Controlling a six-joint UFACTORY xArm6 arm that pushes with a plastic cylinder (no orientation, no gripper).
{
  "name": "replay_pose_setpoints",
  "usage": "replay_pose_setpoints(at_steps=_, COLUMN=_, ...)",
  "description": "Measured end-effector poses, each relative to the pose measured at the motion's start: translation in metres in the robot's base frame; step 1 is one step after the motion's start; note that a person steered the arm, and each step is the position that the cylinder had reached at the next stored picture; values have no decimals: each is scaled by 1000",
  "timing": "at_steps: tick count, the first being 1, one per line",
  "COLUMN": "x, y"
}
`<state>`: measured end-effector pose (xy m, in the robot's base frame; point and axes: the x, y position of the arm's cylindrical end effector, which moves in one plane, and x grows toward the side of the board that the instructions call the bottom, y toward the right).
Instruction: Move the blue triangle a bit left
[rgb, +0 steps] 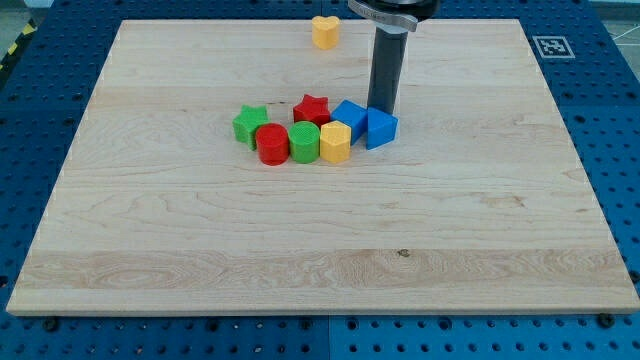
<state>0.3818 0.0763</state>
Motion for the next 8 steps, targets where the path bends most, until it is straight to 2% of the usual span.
replay_pose_setpoints(at_steps=2, x=23, y=94)
replay_pose_setpoints(at_steps=3, x=42, y=87)
replay_pose_setpoints(at_steps=8, x=43, y=-26)
